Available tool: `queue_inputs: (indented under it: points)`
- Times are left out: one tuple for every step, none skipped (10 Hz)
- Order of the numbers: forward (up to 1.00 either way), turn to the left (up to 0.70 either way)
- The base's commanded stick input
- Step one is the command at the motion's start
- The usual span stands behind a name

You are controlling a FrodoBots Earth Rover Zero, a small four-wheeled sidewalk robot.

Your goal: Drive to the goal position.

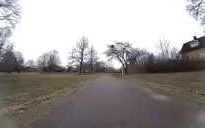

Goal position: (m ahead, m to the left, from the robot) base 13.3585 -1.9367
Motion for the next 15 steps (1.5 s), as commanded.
queue_inputs:
  points:
    - [1.00,0.00]
    - [1.00,0.00]
    - [1.00,0.00]
    - [1.00,0.00]
    - [1.00,0.00]
    - [1.00,0.00]
    - [1.00,0.00]
    - [1.00,0.00]
    - [1.00,0.00]
    - [1.00,0.00]
    - [1.00,0.00]
    - [1.00,0.00]
    - [1.00,0.00]
    - [1.00,0.00]
    - [1.00,0.00]
